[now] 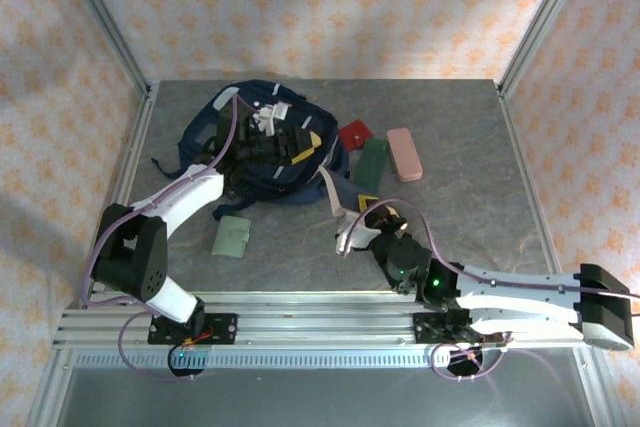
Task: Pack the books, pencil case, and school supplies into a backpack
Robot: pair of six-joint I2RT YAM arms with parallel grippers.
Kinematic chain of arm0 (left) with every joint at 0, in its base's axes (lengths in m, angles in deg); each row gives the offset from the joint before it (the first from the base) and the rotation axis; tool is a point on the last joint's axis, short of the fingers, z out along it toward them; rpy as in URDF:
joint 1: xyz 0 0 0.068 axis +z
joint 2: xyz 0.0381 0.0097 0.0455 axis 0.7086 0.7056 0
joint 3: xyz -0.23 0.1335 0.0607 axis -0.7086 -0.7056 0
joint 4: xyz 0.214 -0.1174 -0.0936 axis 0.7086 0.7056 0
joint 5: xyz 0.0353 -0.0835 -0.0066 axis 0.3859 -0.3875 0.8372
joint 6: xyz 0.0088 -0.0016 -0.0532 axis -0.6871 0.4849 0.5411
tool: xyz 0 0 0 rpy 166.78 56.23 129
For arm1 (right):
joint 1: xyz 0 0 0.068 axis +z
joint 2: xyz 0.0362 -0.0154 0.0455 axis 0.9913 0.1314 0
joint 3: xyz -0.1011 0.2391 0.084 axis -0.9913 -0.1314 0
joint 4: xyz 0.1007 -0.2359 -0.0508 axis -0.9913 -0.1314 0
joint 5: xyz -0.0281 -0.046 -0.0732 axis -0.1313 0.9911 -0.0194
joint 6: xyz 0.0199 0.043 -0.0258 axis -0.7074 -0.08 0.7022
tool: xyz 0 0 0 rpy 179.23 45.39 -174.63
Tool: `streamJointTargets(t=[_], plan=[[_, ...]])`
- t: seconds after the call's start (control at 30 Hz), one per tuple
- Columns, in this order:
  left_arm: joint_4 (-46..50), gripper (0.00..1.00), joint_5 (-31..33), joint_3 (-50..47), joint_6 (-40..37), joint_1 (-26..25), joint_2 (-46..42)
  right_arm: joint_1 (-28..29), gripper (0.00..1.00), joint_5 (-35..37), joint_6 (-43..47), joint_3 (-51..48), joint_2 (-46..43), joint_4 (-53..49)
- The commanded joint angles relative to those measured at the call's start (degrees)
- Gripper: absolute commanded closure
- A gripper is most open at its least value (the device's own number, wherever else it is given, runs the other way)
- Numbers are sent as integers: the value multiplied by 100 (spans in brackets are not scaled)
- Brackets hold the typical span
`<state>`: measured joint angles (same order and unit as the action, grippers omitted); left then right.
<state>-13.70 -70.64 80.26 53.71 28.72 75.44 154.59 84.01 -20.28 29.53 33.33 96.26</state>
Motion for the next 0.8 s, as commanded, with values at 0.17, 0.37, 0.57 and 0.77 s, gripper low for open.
streamJointTargets(t=[0.17, 0.37, 0.57, 0.77], plan=[[-764, 44, -832, -356, 402, -262, -250, 167, 100, 125, 1467, -54, 171, 1163], [-3930, 39, -1097, -967, 2766, -328, -178, 208, 100, 45, 1692, -88, 235, 1316], [-4668, 39, -1171, -1044, 3278, -581, -77, 222, 100, 14, 1816, -82, 287, 1462], [-4267, 58, -1273, -972, 3018, -776, -5, 222, 100, 120, 2087, -81, 532, 1743]])
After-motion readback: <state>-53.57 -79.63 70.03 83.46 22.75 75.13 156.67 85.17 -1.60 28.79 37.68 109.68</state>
